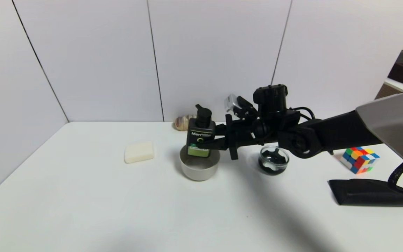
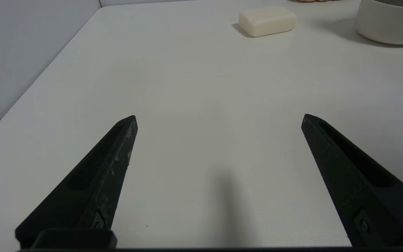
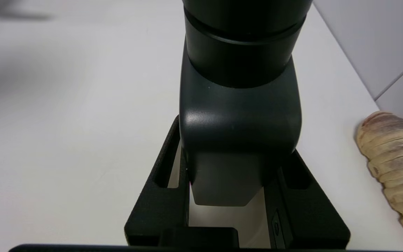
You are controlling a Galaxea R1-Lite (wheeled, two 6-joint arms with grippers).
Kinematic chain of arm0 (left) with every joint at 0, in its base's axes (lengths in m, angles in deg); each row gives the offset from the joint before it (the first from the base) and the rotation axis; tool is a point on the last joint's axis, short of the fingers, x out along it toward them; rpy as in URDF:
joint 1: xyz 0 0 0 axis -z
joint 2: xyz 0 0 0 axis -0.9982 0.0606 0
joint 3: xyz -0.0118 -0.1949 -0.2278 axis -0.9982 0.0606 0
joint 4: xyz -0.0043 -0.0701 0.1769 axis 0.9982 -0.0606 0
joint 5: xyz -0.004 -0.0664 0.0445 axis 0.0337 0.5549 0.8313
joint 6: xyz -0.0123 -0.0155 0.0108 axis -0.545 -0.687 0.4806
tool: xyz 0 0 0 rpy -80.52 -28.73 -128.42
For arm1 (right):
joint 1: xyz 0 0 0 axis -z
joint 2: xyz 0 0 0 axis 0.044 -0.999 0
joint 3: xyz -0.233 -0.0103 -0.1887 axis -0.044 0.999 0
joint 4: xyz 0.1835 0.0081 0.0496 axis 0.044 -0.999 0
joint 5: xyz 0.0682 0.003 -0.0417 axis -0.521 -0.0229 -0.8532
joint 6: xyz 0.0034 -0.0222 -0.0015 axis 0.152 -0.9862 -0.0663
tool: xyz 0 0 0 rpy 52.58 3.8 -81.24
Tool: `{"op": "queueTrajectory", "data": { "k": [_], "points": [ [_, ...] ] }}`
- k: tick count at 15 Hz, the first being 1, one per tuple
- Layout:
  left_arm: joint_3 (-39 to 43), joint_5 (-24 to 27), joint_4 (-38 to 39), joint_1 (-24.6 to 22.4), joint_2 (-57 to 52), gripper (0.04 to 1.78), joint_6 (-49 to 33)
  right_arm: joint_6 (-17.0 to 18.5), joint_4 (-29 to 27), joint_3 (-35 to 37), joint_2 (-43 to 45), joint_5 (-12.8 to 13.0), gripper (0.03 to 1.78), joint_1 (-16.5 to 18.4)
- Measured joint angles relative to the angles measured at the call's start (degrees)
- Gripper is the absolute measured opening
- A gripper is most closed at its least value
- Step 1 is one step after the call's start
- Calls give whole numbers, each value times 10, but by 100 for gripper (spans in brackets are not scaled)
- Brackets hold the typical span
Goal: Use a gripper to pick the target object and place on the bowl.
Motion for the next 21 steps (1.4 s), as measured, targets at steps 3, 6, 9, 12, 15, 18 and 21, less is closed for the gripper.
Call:
{"op": "queueTrajectory", "data": {
  "k": [3,6,9,12,15,18,21],
  "points": [
    [0,0,0,0,0,169,0,0,0,-13,-17,0,58,-1],
    [0,0,0,0,0,169,0,-1,0,-21,-32,15,58,0],
    [0,0,0,0,0,169,0,-6,-5,-22,-43,28,58,1],
    [0,0,0,0,0,169,0,-19,-16,-22,-52,29,58,1],
    [0,0,0,0,0,169,0,-31,-29,-26,-55,27,84,2],
    [0,0,0,0,0,169,0,-32,-31,-29,-54,28,111,2],
    [0,0,0,0,0,169,0,-32,-49,-29,-43,28,131,5]
  ]
}}
